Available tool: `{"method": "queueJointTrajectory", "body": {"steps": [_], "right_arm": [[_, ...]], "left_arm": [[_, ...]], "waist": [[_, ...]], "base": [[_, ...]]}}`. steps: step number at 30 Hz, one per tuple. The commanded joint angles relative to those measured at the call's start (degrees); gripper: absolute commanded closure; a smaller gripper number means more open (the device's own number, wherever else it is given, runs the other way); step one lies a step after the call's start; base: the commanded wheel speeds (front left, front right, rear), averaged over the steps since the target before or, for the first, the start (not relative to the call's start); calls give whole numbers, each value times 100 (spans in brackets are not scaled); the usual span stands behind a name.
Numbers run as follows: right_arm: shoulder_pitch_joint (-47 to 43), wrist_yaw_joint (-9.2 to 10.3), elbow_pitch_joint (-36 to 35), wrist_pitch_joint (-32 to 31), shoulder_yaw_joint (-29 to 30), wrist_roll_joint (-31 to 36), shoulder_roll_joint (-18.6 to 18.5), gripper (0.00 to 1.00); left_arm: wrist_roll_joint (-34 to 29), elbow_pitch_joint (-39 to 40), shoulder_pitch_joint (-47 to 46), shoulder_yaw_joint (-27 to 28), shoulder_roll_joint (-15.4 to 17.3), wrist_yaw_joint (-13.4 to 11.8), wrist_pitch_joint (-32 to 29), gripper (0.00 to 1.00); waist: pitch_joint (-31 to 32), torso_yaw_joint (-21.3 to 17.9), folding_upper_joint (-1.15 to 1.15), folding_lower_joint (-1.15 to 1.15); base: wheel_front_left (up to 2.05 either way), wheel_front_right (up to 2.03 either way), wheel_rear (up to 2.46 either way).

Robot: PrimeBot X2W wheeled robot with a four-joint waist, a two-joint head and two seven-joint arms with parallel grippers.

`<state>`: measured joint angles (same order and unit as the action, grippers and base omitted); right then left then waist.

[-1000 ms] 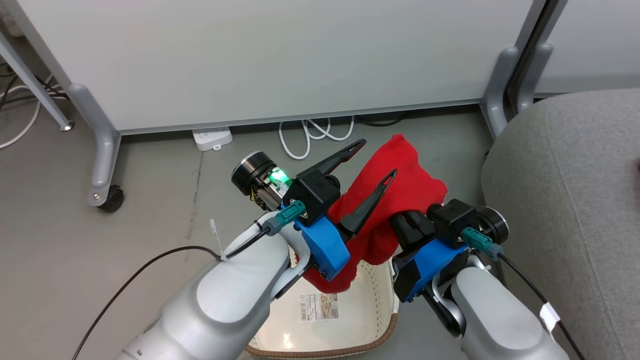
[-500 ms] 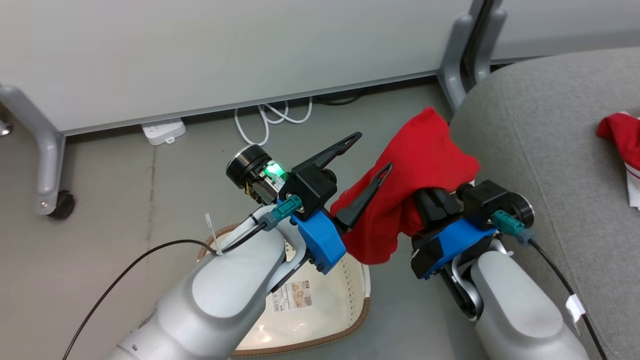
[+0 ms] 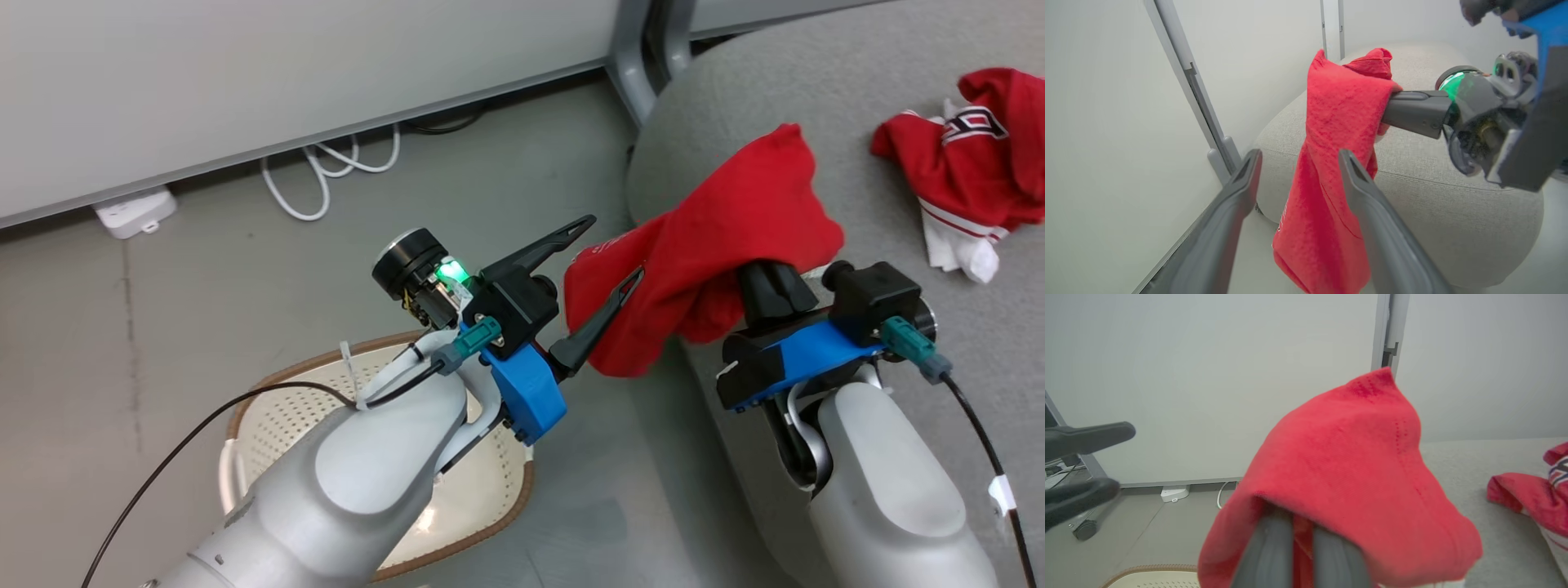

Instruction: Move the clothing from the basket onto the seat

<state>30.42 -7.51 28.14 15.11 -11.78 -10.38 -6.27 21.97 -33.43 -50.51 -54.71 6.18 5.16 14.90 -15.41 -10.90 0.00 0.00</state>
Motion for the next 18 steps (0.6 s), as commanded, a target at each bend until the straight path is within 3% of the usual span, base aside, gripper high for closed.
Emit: {"method": "queueJointTrajectory", "body": {"steps": [1, 18], "right_arm": [[-69, 4, -67, 5, 68, 53, 26, 100], [-523, 4, -488, 5, 860, 66, 174, 100]], "left_arm": [[-21, -24, -53, -36, 28, 13, -5, 0], [-2, -6, -41, -367, 64, 77, -162, 0]], "waist": [[-117, -225, 0, 0], [-442, -1153, 0, 0]], "base": [[0, 0, 0], [0, 0, 0]]}}
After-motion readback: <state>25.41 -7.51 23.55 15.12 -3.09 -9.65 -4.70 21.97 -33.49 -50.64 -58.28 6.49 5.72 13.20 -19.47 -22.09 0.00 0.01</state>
